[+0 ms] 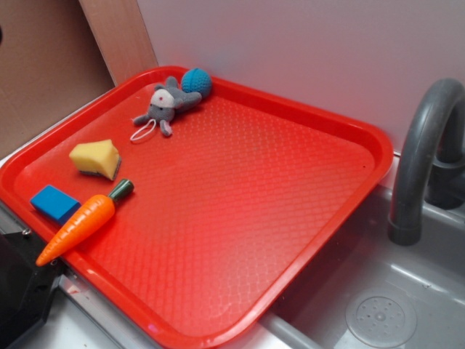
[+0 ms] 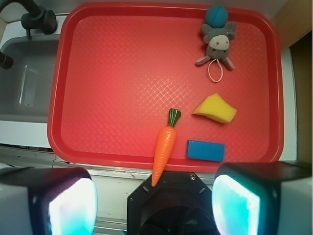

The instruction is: Grab the carrot.

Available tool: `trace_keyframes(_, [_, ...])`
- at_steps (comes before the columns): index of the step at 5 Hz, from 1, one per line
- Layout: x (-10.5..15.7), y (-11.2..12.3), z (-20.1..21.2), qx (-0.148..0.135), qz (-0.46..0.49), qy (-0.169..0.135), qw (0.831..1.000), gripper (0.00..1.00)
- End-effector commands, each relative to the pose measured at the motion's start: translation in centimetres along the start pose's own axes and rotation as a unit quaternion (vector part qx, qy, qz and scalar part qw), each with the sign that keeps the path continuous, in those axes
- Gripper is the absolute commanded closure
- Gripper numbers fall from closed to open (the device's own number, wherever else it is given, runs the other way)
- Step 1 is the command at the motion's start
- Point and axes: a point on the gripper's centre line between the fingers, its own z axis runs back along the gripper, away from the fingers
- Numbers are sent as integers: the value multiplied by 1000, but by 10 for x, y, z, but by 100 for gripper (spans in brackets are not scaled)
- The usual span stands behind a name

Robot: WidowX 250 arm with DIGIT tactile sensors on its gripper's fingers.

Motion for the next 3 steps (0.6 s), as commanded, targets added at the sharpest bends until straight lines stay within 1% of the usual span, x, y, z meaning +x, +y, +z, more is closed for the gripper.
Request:
trace_keyframes(1, [0,0,0,0,0,0,1000,0])
trace_keyframes(2, [18,11,-9,-1,30,24,999,0])
trace_keyframes(3, [29,21,-18,6,48,33,998,0])
